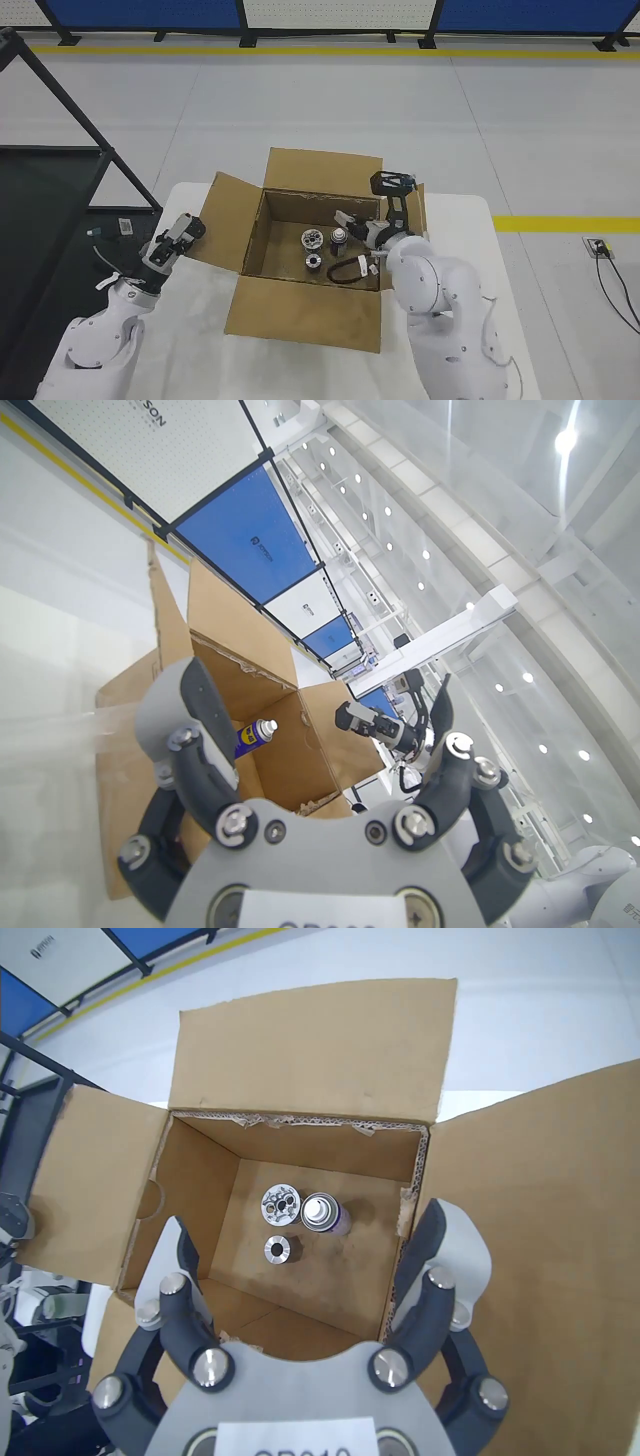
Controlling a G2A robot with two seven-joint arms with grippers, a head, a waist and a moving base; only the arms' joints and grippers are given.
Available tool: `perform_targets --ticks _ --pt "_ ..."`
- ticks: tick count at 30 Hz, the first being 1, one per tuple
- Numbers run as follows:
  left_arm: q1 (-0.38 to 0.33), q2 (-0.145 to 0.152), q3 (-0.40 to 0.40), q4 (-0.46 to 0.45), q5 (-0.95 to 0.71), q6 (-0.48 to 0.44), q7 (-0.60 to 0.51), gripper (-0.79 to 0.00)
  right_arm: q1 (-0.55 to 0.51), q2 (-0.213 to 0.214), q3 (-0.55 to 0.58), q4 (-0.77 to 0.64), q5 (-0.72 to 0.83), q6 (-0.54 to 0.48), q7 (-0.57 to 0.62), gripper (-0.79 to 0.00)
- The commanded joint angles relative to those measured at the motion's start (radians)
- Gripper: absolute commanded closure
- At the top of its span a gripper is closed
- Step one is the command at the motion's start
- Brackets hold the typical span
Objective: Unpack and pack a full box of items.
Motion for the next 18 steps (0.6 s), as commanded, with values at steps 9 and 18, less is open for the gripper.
perform_targets --ticks 9,18 --pt "0.015 0.006 -0.039 0.006 -0.011 0.01 -0.001 -0.785 -0.099 0.036 0.268 -0.152 0.32 -0.152 0.038 -0.785" --pt "-0.003 0.002 0.01 -0.002 0.0 0.02 -0.029 -0.785 -0.136 0.069 0.419 -0.148 0.51 -0.211 0.075 -0.785"
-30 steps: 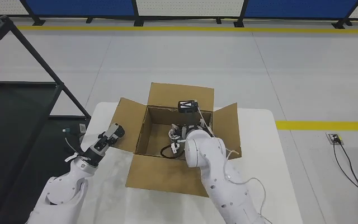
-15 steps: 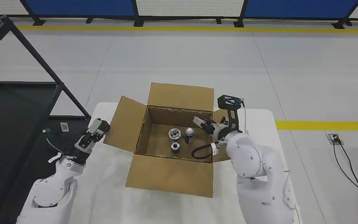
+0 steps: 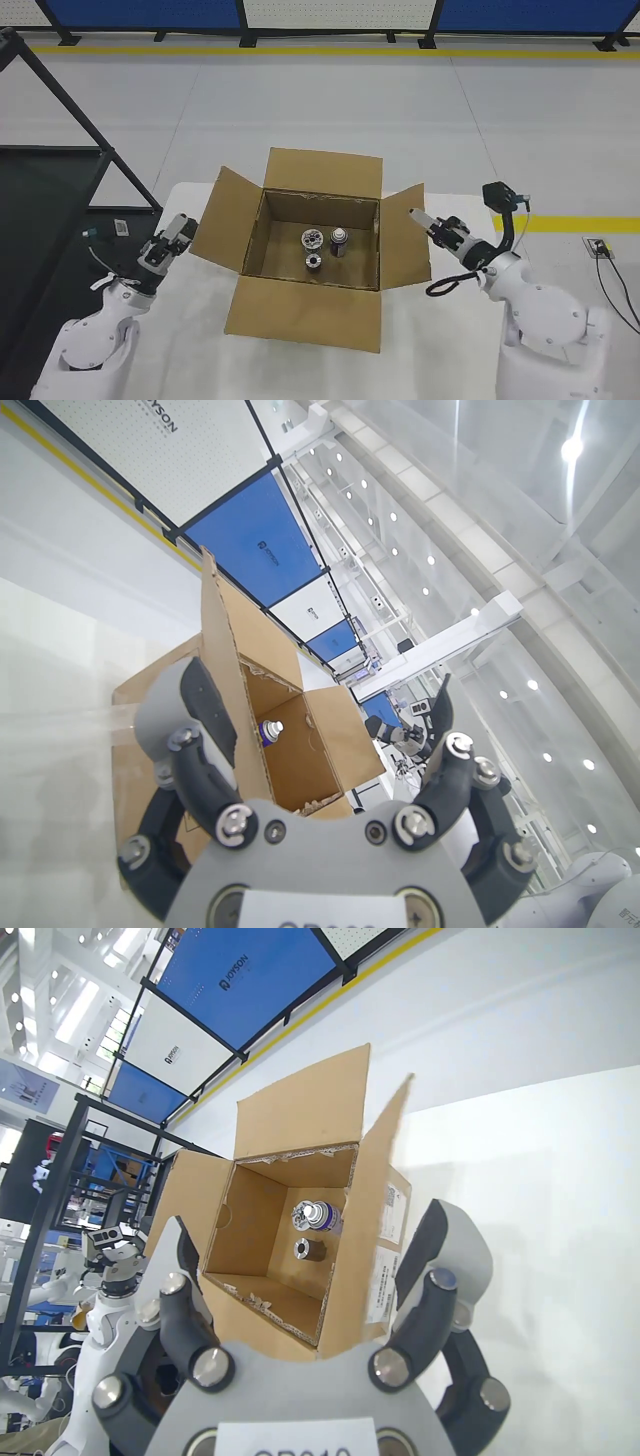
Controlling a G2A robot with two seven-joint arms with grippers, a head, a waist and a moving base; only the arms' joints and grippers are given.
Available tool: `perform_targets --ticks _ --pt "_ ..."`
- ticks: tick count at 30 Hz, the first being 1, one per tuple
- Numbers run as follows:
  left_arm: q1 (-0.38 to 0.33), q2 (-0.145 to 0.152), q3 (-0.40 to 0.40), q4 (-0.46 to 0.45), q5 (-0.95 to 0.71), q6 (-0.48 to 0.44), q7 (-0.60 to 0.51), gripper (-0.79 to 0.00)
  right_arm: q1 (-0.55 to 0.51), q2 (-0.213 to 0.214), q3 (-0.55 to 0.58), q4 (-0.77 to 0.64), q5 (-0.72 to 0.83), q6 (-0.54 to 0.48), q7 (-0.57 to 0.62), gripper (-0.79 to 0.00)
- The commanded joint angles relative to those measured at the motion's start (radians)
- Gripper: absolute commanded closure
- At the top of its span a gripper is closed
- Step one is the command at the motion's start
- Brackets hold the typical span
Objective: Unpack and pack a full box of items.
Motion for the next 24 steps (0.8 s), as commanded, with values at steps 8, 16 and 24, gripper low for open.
perform_targets --ticks 8,16,24 --pt "-0.022 -0.007 0.066 -0.015 0.023 0.013 -0.014 -0.785 0.022 0.034 0.035 0.074 0.082 -0.055 0.055 -0.785" --pt "-0.038 -0.014 0.129 -0.047 0.05 0.022 -0.036 -0.785 0.043 0.059 -0.012 0.109 0.116 -0.109 0.114 -0.785" --pt "-0.062 -0.022 0.196 -0.067 0.066 0.035 -0.065 -0.785 0.05 0.079 -0.084 0.107 0.153 -0.14 0.156 -0.785"
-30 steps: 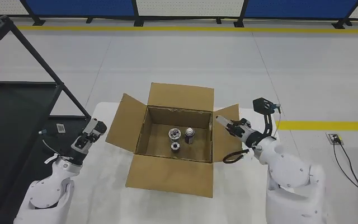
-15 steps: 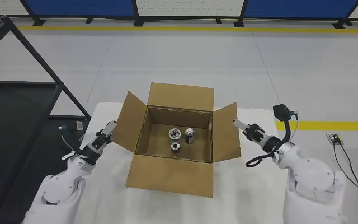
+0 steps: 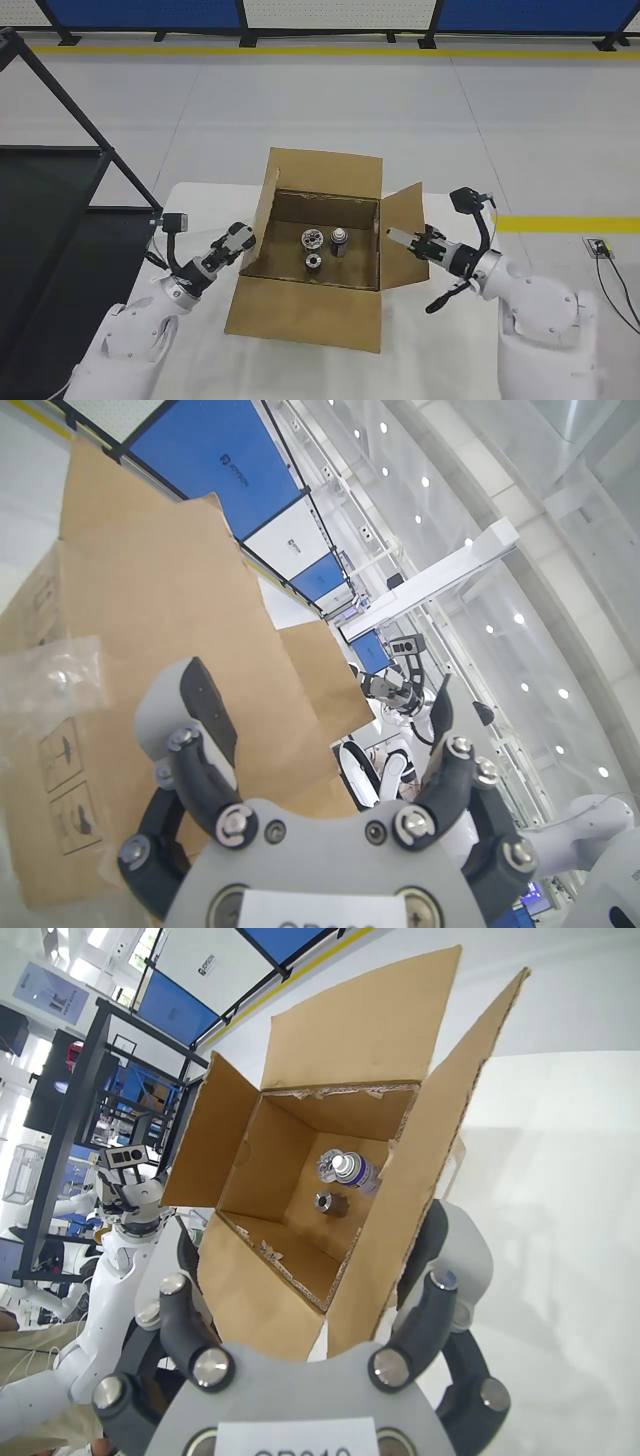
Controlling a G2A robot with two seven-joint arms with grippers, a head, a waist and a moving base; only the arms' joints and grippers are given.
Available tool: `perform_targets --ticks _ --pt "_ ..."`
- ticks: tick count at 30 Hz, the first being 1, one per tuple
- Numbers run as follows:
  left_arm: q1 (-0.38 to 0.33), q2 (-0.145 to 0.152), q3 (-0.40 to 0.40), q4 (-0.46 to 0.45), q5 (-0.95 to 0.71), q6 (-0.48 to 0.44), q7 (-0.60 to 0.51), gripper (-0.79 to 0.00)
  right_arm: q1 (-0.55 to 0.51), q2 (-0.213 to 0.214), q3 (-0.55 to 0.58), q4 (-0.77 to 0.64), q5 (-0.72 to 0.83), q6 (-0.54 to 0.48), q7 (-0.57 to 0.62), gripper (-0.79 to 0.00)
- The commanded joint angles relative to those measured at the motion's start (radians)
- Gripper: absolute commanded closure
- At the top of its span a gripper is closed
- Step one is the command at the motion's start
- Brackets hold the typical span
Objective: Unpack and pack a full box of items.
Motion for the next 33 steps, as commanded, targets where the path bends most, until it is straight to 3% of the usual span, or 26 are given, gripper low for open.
perform_targets --ticks 1,15,33 --pt "-0.008 -0.002 0.015 0.002 0.004 0.004 -0.007 -0.785 0.003 0.005 -0.018 0.001 0.007 -0.005 0.014 -0.785" --pt "-0.084 -0.016 0.103 0.046 0.005 0.029 -0.059 -0.785 0.073 0.035 -0.139 0.092 0.113 -0.032 0.065 -0.785" --pt "-0.161 -0.031 0.169 0.13 -0.003 0.043 -0.098 -0.785 0.221 0.047 -0.32 0.375 0.111 -0.013 -0.07 -0.785"
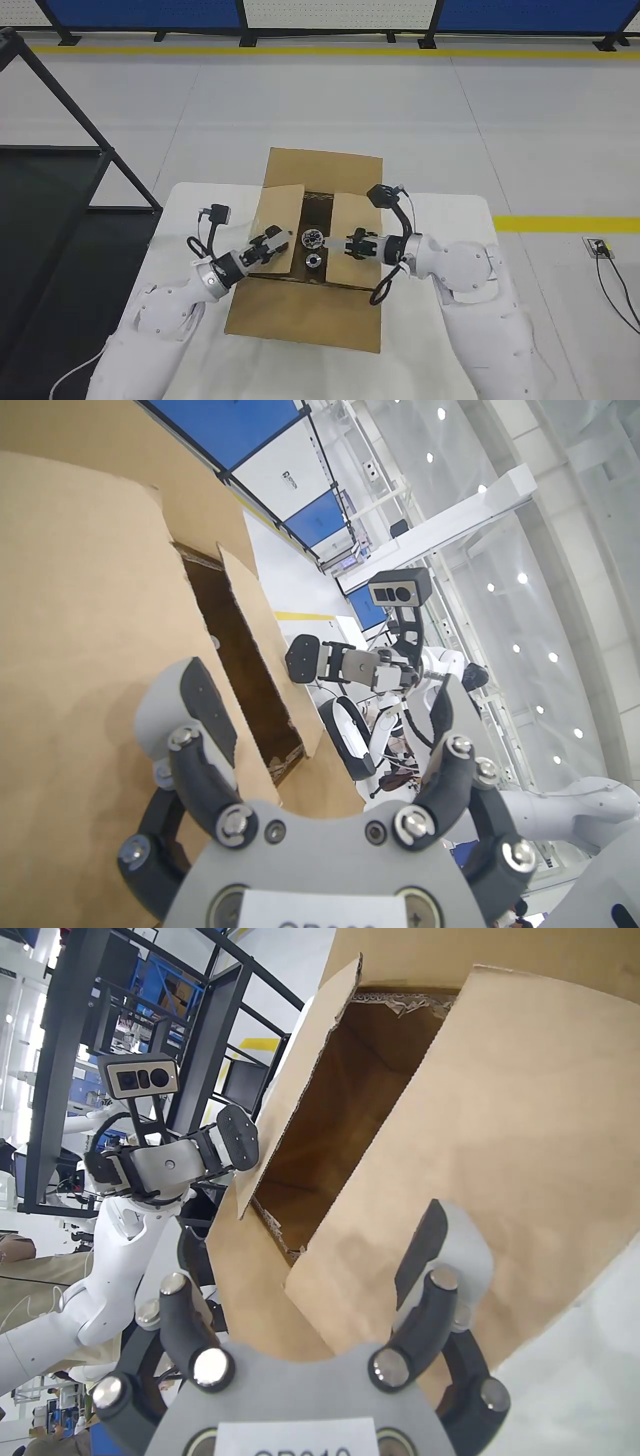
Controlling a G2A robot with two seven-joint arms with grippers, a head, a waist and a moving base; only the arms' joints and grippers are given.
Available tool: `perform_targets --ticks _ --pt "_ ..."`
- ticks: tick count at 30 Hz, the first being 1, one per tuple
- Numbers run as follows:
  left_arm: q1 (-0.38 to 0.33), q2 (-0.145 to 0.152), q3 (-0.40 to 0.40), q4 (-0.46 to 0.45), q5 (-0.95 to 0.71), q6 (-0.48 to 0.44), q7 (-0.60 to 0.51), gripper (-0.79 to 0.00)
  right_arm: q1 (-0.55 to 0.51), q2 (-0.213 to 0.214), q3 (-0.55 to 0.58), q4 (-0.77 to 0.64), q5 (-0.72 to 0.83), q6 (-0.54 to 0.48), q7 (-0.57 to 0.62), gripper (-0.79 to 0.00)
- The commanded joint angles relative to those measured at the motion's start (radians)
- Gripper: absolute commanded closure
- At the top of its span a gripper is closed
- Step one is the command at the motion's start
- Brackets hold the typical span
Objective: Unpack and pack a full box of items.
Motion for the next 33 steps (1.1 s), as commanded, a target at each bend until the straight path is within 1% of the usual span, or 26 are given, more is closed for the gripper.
perform_targets --ticks 1,14,26,33 --pt "-0.009 -0.002 0.008 0.009 0.001 0.001 -0.004 -0.785 0.01 0.002 -0.008 0.021 0.007 -0.004 -0.003 -0.785" --pt "-0.064 -0.016 0.057 0.087 -0.008 0.01 -0.027 -0.785 0.047 0.021 -0.05 0.098 0.03 -0.037 -0.008 -0.785" --pt "-0.092 -0.025 0.083 0.133 -0.009 0.018 -0.042 -0.785 0.069 0.037 -0.091 0.127 0.029 -0.06 -0.032 -0.785" --pt "-0.102 -0.029 0.089 0.151 -0.005 0.029 -0.048 -0.785 0.073 0.048 -0.11 0.132 0.041 -0.131 -0.03 -0.785"
